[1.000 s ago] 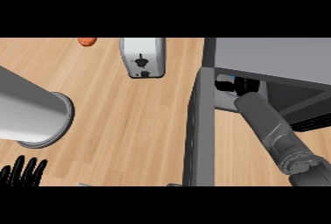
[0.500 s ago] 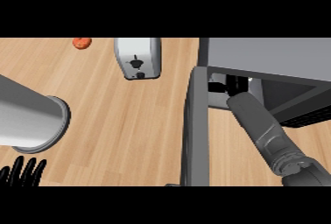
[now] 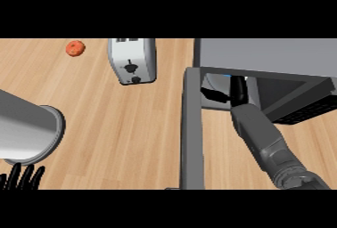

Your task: Pick up the milk, place it into the microwave and close the microwave

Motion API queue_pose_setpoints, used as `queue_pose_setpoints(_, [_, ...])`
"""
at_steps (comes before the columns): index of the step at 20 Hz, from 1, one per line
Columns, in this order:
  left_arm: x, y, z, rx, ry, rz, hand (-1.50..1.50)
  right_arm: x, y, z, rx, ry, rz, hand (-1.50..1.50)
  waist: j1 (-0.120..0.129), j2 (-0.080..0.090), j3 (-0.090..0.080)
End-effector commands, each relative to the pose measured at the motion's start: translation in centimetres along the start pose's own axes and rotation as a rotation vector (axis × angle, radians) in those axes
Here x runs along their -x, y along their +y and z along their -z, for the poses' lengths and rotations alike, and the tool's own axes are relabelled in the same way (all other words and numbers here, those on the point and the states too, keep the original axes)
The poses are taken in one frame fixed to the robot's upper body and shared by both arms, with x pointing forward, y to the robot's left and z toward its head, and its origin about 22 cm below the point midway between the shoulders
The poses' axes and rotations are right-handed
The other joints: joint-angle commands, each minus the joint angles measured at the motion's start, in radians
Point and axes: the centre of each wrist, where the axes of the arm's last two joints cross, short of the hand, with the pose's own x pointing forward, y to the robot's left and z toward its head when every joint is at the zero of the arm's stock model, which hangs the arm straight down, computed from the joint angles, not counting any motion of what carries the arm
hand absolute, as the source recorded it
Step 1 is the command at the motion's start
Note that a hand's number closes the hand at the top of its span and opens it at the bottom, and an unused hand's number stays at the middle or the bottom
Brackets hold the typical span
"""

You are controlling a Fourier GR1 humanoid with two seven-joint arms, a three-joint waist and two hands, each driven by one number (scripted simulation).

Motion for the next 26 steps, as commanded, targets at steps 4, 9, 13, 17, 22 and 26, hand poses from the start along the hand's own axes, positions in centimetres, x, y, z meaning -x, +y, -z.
queue_pose_setpoints(4, [-0.8,-0.6,-0.8,-0.020,0.013,0.017,-1.50,3.0,0.7,-4.3,-0.028,0.008,0.212,-1.50,-0.032,-0.021,-0.001])
queue_pose_setpoints(9, [-1.0,-0.9,-1.9,-0.036,0.038,0.007,-1.50,4.0,0.0,-5.1,-0.015,-0.008,0.255,-1.50,-0.047,-0.031,-0.003])
queue_pose_setpoints(13, [-0.5,-0.2,-3.0,-0.049,0.053,0.014,-1.50,5.5,-0.2,-7.4,-0.035,-0.004,0.317,-1.50,-0.062,-0.038,-0.004])
queue_pose_setpoints(17, [-1.2,-1.8,-2.4,-0.023,0.075,0.030,-1.50,6.1,1.0,-10.0,-0.082,-0.021,0.376,-1.50,-0.082,-0.047,-0.005])
queue_pose_setpoints(22, [-0.2,-1.2,-3.8,0.041,0.102,0.047,-1.50,7.9,-0.4,-12.5,-0.142,-0.004,0.430,-1.50,-0.093,-0.053,-0.006])
queue_pose_setpoints(26, [-0.3,-1.6,-0.7,0.030,0.132,0.032,-1.50,8.6,-1.7,-14.1,-0.124,0.006,0.425,-1.50,-0.115,-0.056,-0.007])
